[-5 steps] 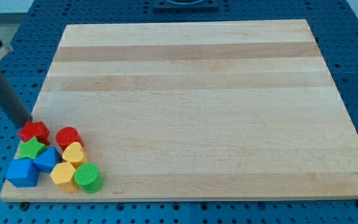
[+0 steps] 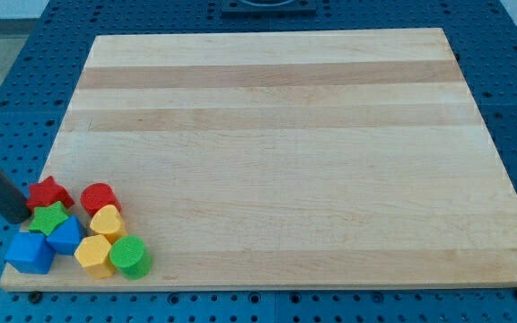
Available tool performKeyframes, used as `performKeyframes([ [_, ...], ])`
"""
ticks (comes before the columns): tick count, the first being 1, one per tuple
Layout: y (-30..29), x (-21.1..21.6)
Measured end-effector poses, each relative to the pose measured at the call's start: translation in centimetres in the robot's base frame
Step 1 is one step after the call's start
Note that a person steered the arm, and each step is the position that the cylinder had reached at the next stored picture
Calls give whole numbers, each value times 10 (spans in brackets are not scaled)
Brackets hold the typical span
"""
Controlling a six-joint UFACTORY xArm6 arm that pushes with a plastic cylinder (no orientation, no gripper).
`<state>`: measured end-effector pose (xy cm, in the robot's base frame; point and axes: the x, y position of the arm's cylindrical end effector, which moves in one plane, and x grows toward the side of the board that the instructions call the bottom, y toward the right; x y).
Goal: Push the cube into the triangle
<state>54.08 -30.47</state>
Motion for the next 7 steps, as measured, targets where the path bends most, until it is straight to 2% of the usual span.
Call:
performKeyframes([
  [4,1,26],
  [5,0,67],
  [7,21,77],
])
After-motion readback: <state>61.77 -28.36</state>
